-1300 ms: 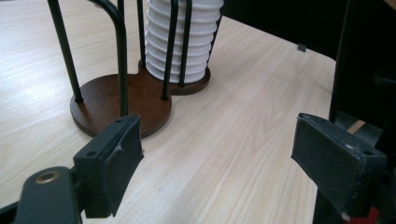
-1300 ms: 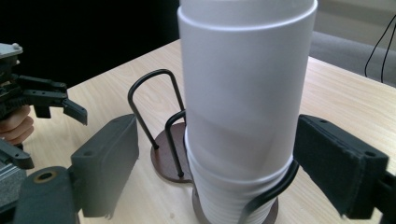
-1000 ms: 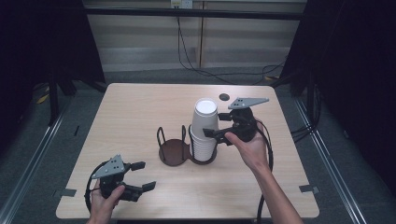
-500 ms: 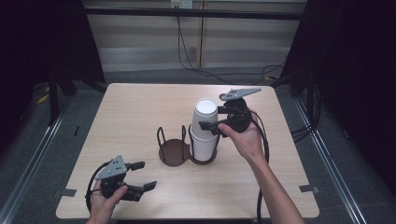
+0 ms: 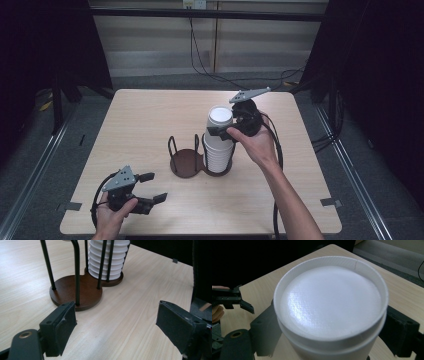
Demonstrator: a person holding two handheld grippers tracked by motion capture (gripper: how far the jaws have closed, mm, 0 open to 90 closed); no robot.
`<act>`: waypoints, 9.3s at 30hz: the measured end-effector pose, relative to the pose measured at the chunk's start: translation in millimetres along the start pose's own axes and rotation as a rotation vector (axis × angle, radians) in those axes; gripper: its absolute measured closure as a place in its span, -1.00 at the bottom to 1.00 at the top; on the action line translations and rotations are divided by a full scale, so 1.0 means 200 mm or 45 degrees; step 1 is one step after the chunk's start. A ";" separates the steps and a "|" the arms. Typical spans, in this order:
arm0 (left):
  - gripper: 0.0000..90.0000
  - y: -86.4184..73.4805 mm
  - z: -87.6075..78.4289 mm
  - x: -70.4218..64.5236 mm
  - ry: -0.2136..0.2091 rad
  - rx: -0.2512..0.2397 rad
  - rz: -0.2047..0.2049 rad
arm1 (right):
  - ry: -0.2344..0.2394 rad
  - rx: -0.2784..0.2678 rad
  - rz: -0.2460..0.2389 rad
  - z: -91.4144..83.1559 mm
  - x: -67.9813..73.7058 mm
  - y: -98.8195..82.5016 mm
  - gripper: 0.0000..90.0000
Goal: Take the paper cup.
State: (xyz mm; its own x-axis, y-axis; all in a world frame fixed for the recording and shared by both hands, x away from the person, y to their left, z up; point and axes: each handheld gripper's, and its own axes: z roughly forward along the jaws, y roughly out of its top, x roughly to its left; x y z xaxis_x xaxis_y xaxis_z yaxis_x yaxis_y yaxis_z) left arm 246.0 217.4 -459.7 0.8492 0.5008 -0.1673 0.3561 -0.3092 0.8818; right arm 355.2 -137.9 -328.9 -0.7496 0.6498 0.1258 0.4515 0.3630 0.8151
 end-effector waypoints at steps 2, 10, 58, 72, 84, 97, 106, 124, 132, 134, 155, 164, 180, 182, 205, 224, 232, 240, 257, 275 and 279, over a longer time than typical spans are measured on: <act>-0.64 0.00 0.01 0.00 -0.005 0.010 0.012 | -0.003 0.010 -0.003 0.00 0.00 0.00 -0.67; -0.64 0.00 0.01 -0.01 -0.013 0.028 0.018 | 0.003 0.045 -0.018 0.03 -0.01 0.02 -0.59; -0.64 0.00 0.02 -0.01 -0.022 0.040 -0.005 | 0.001 -0.094 -0.028 -0.10 0.01 0.09 -0.51; -0.64 0.00 0.02 -0.01 -0.012 0.027 -0.007 | -0.010 -0.195 -0.027 -0.17 0.03 0.10 -0.50; -0.64 0.00 0.02 -0.01 0.008 0.033 -0.004 | -0.005 -0.275 -0.008 -0.24 0.04 0.10 -0.50; -0.64 0.00 0.02 -0.01 0.030 0.044 -0.014 | 0.018 -0.384 0.016 -0.29 0.05 0.07 -0.50; -0.64 0.00 0.03 -0.01 0.032 0.050 -0.018 | 0.028 -0.461 0.040 -0.38 0.03 0.03 -0.50; -0.64 0.05 0.06 0.00 -0.004 0.059 -0.072 | -0.012 -0.418 0.032 -0.56 0.05 -0.08 -0.50; -0.64 0.08 0.05 -0.03 -0.023 0.032 -0.046 | -0.013 -0.369 0.027 -0.58 0.06 -0.15 -0.50; -0.64 0.08 0.05 -0.03 -0.030 0.033 -0.032 | -0.014 -0.366 0.033 -0.58 0.06 -0.17 -0.50; -0.63 0.23 0.08 -0.05 -0.099 -0.034 0.039 | 0.076 -0.246 0.034 -0.43 0.15 -0.35 -0.50; -0.64 0.30 0.11 -0.07 -0.144 -0.091 0.070 | 0.157 -0.198 0.002 -0.31 0.20 -0.35 -0.50; -0.64 0.27 0.14 -0.12 -0.203 -0.123 0.175 | 0.297 -0.162 -0.037 -0.10 0.32 -0.35 -0.49; -0.65 0.26 0.15 -0.12 -0.206 -0.116 0.176 | 0.314 -0.156 -0.029 -0.07 0.33 -0.36 -0.49; -0.66 0.23 0.23 -0.18 -0.335 -0.104 0.210 | 0.438 -0.092 -0.068 0.04 0.47 -0.36 -0.48; -0.77 0.20 0.31 -0.21 -0.370 -0.104 0.205 | 0.490 -0.075 -0.054 0.09 0.52 -0.36 -0.47; -0.72 0.21 0.30 -0.22 -0.358 -0.111 0.206 | 0.497 -0.100 -0.046 0.08 0.52 -0.34 -0.47; -0.62 0.23 0.29 -0.22 -0.343 -0.039 0.247 | 0.517 -0.084 -0.054 0.08 0.51 -0.35 -0.51; -0.60 0.25 0.23 -0.18 -0.374 0.046 0.157 | 0.525 -0.139 -0.032 0.01 0.44 -0.34 -0.68; -0.62 0.29 0.16 -0.11 -0.289 0.208 0.183 | 0.504 -0.006 -0.126 0.01 0.42 -0.36 -0.68; -0.62 0.31 0.16 -0.11 -0.285 0.253 0.197 | 0.460 -0.015 -0.131 0.00 0.40 -0.37 -0.68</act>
State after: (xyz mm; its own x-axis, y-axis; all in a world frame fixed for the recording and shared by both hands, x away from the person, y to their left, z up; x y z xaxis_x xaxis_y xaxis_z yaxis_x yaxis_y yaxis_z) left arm 262.7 161.4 -415.7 0.9559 0.2522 -0.1503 0.2665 -0.5302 0.8049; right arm 262.0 -112.4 -378.5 -0.9141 0.3321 0.2327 0.3610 0.4048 0.8401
